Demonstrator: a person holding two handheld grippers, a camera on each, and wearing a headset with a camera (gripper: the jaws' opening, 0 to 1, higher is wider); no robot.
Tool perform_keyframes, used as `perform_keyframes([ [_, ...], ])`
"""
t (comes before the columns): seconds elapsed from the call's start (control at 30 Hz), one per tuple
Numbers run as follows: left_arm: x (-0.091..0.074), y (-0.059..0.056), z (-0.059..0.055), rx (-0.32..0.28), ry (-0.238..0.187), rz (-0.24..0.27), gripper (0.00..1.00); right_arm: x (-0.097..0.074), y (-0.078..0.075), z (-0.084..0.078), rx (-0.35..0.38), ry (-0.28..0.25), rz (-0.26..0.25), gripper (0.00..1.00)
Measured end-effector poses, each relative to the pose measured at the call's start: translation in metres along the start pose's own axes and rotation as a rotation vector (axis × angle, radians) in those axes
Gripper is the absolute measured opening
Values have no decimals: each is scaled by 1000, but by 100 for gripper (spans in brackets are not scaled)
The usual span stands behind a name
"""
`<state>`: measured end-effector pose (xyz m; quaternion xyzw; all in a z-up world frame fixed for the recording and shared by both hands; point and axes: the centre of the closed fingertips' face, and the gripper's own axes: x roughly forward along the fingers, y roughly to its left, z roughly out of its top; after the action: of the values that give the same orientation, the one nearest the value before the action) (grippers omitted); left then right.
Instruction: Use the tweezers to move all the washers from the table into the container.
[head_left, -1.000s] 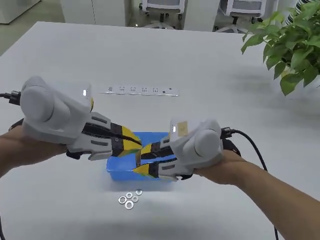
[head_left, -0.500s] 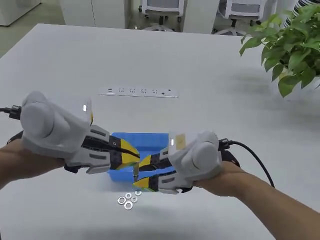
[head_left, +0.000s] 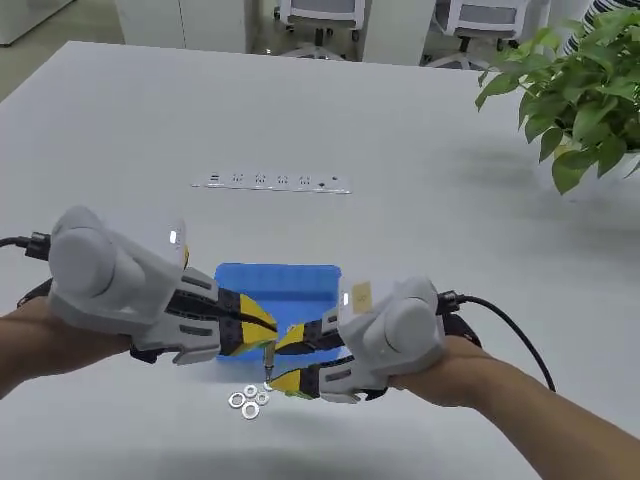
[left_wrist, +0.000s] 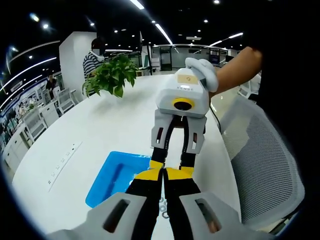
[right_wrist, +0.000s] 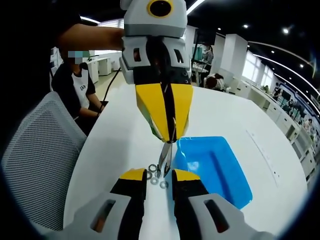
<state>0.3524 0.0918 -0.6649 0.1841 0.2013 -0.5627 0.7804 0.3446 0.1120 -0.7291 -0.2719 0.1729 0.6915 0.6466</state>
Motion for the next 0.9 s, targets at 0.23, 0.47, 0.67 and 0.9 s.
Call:
perform_keyframes([
  [0.23, 7, 0, -5, -6, 5, -10, 5, -1, 1, -6, 16, 7, -6, 22],
  [0.47, 11, 0, -8, -7, 7, -14, 5, -3, 1, -14, 32, 19, -10, 22],
  [0.67, 13, 1, -15, -9, 23, -15, 5, -4, 2, -16, 42, 24, -14, 22],
  [0.9, 16, 4, -20, -11, 30, -11, 5, -5, 2, -17, 47, 23, -18, 22],
])
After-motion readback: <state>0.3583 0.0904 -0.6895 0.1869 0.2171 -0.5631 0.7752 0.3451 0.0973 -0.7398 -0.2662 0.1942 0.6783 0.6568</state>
